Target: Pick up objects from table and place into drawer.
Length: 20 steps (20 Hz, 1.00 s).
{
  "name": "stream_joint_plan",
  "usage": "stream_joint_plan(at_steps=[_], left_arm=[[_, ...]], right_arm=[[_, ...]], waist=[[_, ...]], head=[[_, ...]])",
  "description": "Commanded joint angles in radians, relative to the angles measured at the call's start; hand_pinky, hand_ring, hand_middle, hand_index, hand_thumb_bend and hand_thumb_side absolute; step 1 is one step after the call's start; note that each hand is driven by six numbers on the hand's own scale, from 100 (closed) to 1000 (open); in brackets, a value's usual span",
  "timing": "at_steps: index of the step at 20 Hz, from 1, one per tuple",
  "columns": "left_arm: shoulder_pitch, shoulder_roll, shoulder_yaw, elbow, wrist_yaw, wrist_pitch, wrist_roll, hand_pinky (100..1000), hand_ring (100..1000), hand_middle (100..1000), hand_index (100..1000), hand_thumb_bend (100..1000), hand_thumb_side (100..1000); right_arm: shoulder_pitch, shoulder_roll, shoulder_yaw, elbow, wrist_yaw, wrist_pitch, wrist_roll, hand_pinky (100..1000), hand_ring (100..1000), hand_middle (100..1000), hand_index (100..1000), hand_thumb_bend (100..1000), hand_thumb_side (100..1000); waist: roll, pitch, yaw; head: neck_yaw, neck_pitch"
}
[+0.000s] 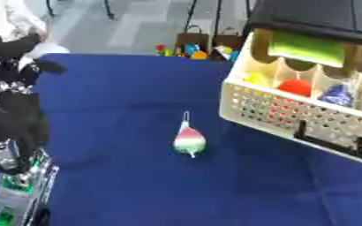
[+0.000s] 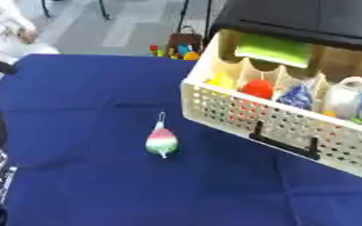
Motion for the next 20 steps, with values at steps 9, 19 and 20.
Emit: stream_joint_plan(at_steps=[9,19,20], left_arm=[[0.000,0.063,0.023,-0.013,-0.033,0.020,0.015,550,814,685,892,336,722],[0.069,0.295,0.035,-0.013,-0.176,0.101,-0.041,559,818,707,953,100,703],[0.076,0.320,0.029,-0.013,-0.191,0.111,-0.049,564,821,715,956,100,691]], right_arm=[[-0.006,-0.016,-0.008,-0.009,-0.002,-0.016,-0.016,568,605,624,732,100,622],[0.002,-0.032,-0.001,-0.009,-0.007,-0.015,-0.008,569,604,624,732,100,612],[0.003,-0.034,0.000,-0.009,-0.007,-0.015,-0.007,569,604,624,732,100,612]], waist=[[0.002,-0.019,-0.001],[0.027,-0.036,-0.009],[0.031,-0.038,-0.010]], head=[[-0.005,0.006],[-0.005,0.024],[-0.005,0.026]])
